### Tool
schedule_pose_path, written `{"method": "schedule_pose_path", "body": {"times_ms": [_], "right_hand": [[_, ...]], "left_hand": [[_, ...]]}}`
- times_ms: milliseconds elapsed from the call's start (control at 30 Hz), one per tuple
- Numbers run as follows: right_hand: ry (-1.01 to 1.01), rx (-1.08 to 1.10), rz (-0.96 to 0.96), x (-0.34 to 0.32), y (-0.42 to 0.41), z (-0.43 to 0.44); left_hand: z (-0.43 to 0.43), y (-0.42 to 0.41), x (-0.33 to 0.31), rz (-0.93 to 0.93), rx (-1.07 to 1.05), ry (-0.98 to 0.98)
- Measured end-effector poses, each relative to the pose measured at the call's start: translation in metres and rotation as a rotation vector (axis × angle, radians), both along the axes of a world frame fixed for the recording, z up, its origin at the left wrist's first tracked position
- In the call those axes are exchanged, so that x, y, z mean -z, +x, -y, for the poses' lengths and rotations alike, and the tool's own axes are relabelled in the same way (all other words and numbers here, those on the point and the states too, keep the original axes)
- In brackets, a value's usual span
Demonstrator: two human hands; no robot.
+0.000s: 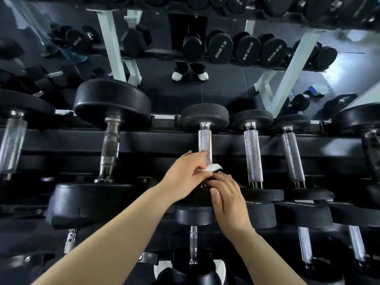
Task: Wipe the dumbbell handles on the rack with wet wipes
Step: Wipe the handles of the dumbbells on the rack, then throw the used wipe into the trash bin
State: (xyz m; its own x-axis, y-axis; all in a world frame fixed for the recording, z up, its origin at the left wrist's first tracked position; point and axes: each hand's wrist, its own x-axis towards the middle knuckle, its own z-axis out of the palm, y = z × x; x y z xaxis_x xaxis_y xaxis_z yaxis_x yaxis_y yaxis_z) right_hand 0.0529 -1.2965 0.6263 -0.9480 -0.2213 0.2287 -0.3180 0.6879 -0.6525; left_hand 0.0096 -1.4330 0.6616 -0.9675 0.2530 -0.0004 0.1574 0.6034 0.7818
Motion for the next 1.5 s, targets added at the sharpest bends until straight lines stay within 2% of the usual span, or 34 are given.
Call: {"method": "schedule_pose_path", "body": {"times_ms": [67, 133, 200, 267, 400, 467, 600, 733, 800, 900, 1000, 1100, 1167, 1233, 1333, 1400, 1500], "right_hand": [[-0.046, 0.005, 0.075, -0.004, -0.001, 0.000], [-0.200, 0.084, 0.223, -0.015, -0.004, 0.000], [-0.474, 0.192, 0.446, -0.036, -0.012, 0.000], [-0.613, 0.168, 0.580, -0.058, -0.019, 0.002], [-0.549, -0.104, 0.716, -0.085, -0.021, 0.027], [-0.522, -0.066, 0.731, -0.086, -0.022, 0.037], [-0.435, -0.119, 0.814, -0.076, -0.006, 0.047], [-0.516, -0.274, 1.035, -0.068, 0.010, 0.036], [-0.490, -0.352, 1.126, -0.065, 0.019, 0.025], [-0.574, -0.341, 1.182, -0.060, 0.030, 0.019], [-0.680, -0.335, 1.189, -0.056, 0.041, 0.025], [-0.648, -0.419, 1.163, -0.055, 0.053, 0.037], [-0.628, -0.442, 1.177, -0.054, 0.059, 0.047], [-0.703, -0.414, 1.228, -0.055, 0.066, 0.060], [-0.838, -0.370, 1.349, -0.052, 0.080, 0.078], [-0.748, -0.444, 1.373, -0.045, 0.094, 0.093], [-0.504, -0.486, 1.279, -0.036, 0.118, 0.124]], "left_hand": [[0.008, 0.004, -0.010, 0.126, -0.249, 0.209], [0.019, 0.005, -0.020, 0.259, -0.457, 0.442], [0.029, 0.012, -0.033, 0.458, -0.491, 0.753], [0.036, 0.021, -0.044, 0.600, -0.424, 0.892], [0.048, 0.043, -0.053, 0.620, -0.338, 0.904], [0.053, 0.053, -0.051, 0.608, -0.324, 0.826], [0.057, 0.089, -0.039, 0.599, -0.487, 0.711], [0.045, 0.119, -0.031, 0.616, -0.661, 0.828], [0.039, 0.132, -0.028, 0.620, -0.712, 0.915], [0.032, 0.152, -0.024, 0.613, -0.718, 1.102], [0.030, 0.175, -0.026, 0.574, -0.675, 1.186], [0.035, 0.195, -0.024, 0.599, -0.764, 1.202], [0.038, 0.206, -0.021, 0.582, -0.848, 1.113], [0.040, 0.217, -0.019, 0.539, -0.896, 1.037], [0.049, 0.228, -0.013, 0.425, -1.006, 1.023], [0.063, 0.234, -0.011, 0.359, -1.093, 1.027], [0.093, 0.247, -0.008, 0.356, -1.101, 0.973]]}}
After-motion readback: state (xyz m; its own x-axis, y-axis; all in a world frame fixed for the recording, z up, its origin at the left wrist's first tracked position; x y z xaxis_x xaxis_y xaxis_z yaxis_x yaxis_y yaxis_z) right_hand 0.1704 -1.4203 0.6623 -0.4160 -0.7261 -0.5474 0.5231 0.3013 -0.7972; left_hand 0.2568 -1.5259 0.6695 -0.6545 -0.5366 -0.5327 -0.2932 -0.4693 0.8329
